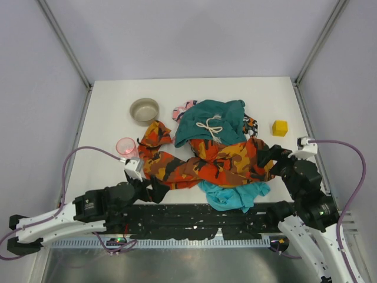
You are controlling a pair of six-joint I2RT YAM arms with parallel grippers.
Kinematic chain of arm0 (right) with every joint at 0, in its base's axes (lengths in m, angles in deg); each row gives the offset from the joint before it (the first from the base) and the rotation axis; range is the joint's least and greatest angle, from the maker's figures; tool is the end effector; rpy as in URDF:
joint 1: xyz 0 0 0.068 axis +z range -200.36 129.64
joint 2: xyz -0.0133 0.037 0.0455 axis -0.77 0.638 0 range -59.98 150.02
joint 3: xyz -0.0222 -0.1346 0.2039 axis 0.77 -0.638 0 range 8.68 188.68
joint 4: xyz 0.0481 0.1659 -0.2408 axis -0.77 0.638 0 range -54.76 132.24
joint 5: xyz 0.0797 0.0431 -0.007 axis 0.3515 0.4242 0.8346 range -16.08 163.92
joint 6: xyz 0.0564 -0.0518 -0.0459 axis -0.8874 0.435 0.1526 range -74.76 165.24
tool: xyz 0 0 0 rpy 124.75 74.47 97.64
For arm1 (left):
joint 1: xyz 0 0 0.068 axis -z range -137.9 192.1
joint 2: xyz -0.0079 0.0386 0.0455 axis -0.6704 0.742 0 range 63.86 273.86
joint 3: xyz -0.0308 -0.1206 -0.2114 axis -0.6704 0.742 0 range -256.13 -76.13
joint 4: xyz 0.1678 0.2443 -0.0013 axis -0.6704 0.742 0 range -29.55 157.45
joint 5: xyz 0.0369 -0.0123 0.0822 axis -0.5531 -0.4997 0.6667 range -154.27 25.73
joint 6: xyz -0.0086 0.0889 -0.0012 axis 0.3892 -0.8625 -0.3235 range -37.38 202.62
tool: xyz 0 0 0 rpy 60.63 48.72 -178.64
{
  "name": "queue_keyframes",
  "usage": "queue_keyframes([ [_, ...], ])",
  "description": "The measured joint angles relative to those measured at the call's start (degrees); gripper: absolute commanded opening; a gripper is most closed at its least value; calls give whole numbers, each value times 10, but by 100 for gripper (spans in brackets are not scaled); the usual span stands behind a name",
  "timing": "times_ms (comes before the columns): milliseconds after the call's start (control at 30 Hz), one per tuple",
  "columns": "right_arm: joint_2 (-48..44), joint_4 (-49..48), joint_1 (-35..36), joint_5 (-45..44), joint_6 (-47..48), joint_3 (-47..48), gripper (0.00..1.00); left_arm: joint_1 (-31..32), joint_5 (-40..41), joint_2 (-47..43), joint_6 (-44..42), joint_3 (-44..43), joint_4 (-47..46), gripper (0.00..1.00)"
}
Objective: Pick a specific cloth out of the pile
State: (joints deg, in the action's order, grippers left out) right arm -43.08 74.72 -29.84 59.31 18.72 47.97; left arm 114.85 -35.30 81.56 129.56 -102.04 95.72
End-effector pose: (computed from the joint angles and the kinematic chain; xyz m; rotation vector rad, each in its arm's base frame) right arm 0.1727 0.0432 0.3004 0.2740 1.8522 0.3304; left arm 0.0944 -0.1740 0.2194 0.1420 2.0731 -0.8200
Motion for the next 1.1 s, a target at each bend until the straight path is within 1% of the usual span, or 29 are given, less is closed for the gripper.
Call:
queue_keyframes([
  [133,1,-5,0,16,-4,-1,95,0,16,24,10,0,12,100],
  [233,9,-19,0,47,-4,-2,95,0,22,41,11,0,15,99],
  [433,25,-43,0,144,-4,1,95,0,25,55,10,1,-1,100],
  [500,48,-42,0,186,-2,11,97,0,26,59,9,5,-13,100],
  [600,125,-47,19,255,5,36,95,0,35,76,8,9,-26,100],
  [633,153,-53,44,262,5,38,95,0,41,83,8,11,-28,100],
  [667,180,-51,84,258,5,40,95,0,46,89,9,12,-29,100],
  [733,236,-31,199,200,2,50,95,0,58,104,9,14,-30,100],
  [800,299,8,315,128,-6,75,95,0,66,117,10,14,-30,100],
  [833,327,24,355,101,-13,86,95,0,68,122,11,14,-30,100],
  [867,359,42,379,71,-26,98,95,0,70,125,13,14,-30,99],
  [900,382,58,425,45,-39,104,95,-1,72,126,16,14,-30,99],
  [1000,417,104,487,-10,-84,102,95,-1,76,125,24,14,-28,100],
  [1100,418,113,513,-34,-128,65,95,-1,78,117,30,17,-28,100],
])
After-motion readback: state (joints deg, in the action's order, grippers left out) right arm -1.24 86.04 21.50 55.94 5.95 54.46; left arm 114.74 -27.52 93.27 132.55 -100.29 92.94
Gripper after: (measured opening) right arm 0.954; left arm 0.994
